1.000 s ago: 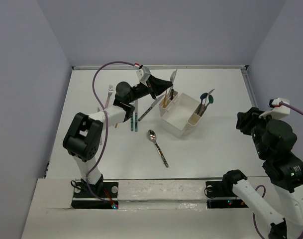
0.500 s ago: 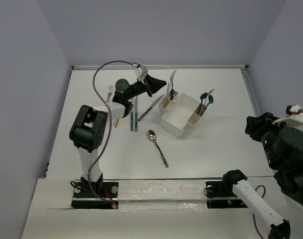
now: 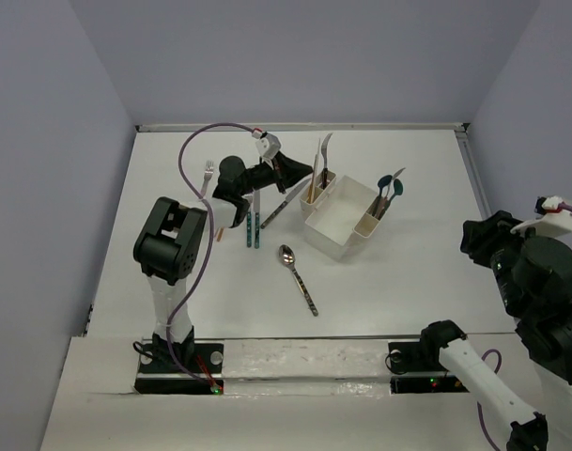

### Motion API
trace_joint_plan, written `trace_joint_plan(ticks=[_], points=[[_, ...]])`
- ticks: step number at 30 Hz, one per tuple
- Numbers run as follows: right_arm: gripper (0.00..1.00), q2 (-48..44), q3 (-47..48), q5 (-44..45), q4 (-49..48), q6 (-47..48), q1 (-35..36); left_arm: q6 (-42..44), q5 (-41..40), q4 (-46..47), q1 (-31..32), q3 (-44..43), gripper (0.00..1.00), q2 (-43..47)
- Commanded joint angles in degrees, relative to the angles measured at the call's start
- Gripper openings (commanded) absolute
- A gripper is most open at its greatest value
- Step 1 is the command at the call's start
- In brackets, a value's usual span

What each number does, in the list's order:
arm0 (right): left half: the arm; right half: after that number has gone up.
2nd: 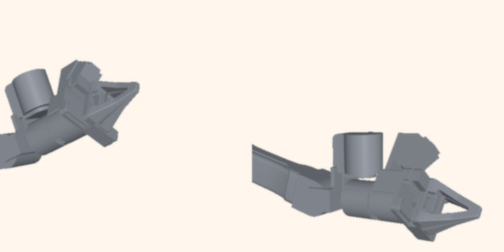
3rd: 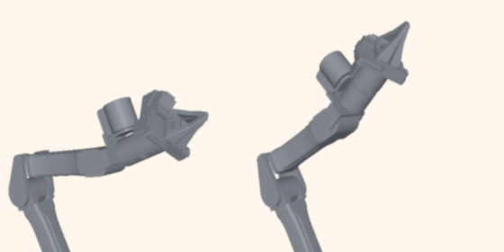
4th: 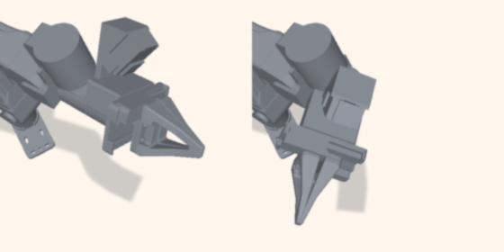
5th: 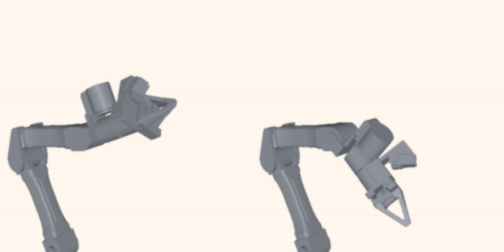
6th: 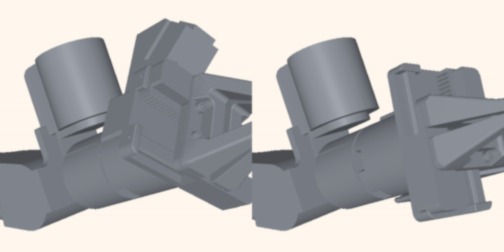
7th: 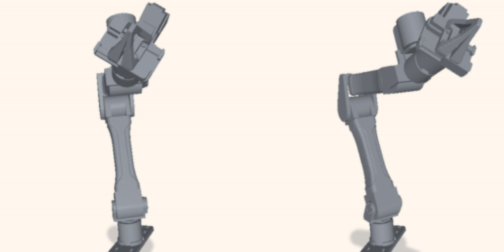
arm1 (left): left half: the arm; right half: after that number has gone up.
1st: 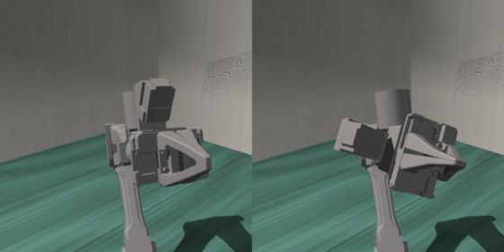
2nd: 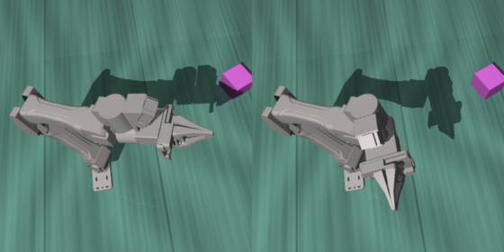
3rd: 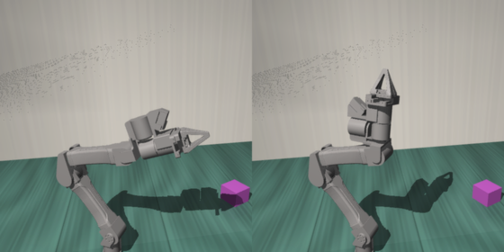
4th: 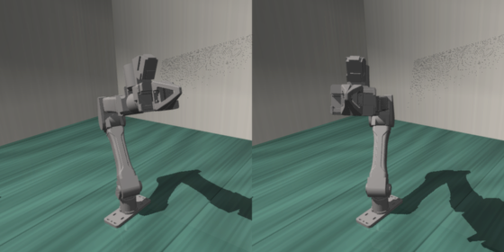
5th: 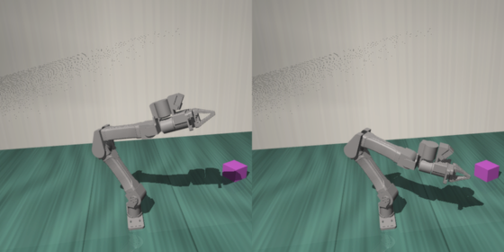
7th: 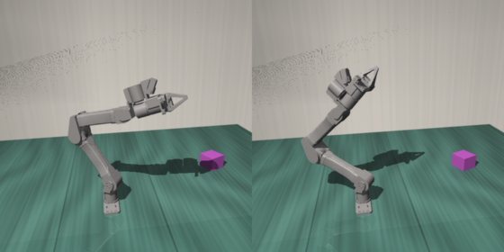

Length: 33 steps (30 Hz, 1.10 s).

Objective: Sort the eating utensils into containers

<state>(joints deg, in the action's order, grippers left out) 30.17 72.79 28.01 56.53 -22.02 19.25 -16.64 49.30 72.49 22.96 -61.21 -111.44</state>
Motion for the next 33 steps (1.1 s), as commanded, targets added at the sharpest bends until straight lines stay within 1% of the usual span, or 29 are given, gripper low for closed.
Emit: trace_joint_plan(ticks=[1,3,4,5,7,9,10,11,12,13,14,15,17,18,19,20,22,23,25,27,30,33], points=[[0.49,1.7,-0.5,-1.2,-3.2,2.2,0.5,0.3,1.5,16.7,-1.2,-1.2,0.11,3.0],[0.49,2.1,-1.6,-2.0,-5.9,3.8,0.5,0.0,1.8,15.1,-1.7,-1.4,0.14,5.2],[0.5,2.2,-2.8,-2.3,-7.0,4.4,0.5,0.0,1.9,14.3,-2.0,-1.5,0.19,6.0],[0.5,2.4,-3.4,-2.7,-8.1,5.1,0.5,0.0,1.9,13.0,-2.4,-1.3,0.21,7.1],[0.5,3.5,-4.6,-3.4,-11.7,6.8,0.5,-0.1,1.2,7.4,-4.1,-0.9,0.23,10.4],[0.5,5.2,-5.4,-3.8,-15.4,8.3,0.5,2.8,0.3,-4.6,-7.0,-0.5,0.25,14.0],[0.5,5.9,-5.7,-4.0,-16.6,8.7,0.5,5.6,-0.3,-10.5,-8.0,-0.7,0.26,15.2],[0.5,6.5,-6.5,-4.6,-17.8,8.9,0.5,9.6,-3.3,-26.1,-8.8,-1.2,0.27,16.5],[0.5,7.2,-6.9,-5.2,-20.2,9.3,0.5,20.1,-6.7,-35.3,-9.5,-3.2,0.27,18.3],[0.5,8.4,-7.2,-5.9,-21.3,9.5,0.5,25.2,-16.2,-43.3,-9.6,-4.6,0.28,18.7],[0.5,9.1,-7.9,-7.7,-22.3,9.6,0.5,29.6,-21.0,-56.4,-9.6,-6.7,0.27,19.0],[0.5,9.7,-8.4,-8.7,-24.2,10.1,0.5,35.5,-25.4,-61.1,-9.7,-7.2,0.27,19.2],[0.5,11.7,-9.1,-10.3,-25.6,10.5,0.5,38.4,-33.3,-66.9,-10.7,-6.7,0.26,19.9],[0.5,12.3,-9.7,-11.7,-26.6,10.9,0.5,39.1,-34.6,-70.7,-11.4,-5.8,0.27,20.6],[0.51,12.7,-10.0,-12.3,-27.0,11.3,0.5,39.6,-36.3,-72.2,-11.9,-5.6,0.3,20.6],[0.51,13.5,-10.3,-13.1,-27.3,11.4,0.5,39.6,-36.7,-76.6,-12.8,-5.6,0.32,20.6],[0.52,13.9,-11.6,-13.7,-28.3,11.8,0.5,39.1,-37.0,-80.6,-13.1,-6.5,0.33,18.6],[0.52,13.9,-12.0,-13.9,-28.8,12.0,0.5,38.6,-36.1,-84.8,-13.3,-7.2,0.34,17.6],[0.52,13.9,-13.4,-15.4,-29.9,12.8,0.5,37.4,-34.7,-90.4,-13.4,-10.7,0.34,13.7],[0.52,13.6,-14.0,-16.1,-30.4,13.3,0.5,36.2,-34.5,-92.3,-13.4,-11.8,0.33,10.4],[0.52,12.9,-15.4,-16.4,-30.9,13.7,0.5,34.8,-34.3,-91.4,-13.5,-11.1,0.32,9.4],[0.53,12.2,-16.7,-16.1,-31.1,13.4,0.5,35.0,-34.6,-90.9,-13.5,-11.3,0.31,7.9]])
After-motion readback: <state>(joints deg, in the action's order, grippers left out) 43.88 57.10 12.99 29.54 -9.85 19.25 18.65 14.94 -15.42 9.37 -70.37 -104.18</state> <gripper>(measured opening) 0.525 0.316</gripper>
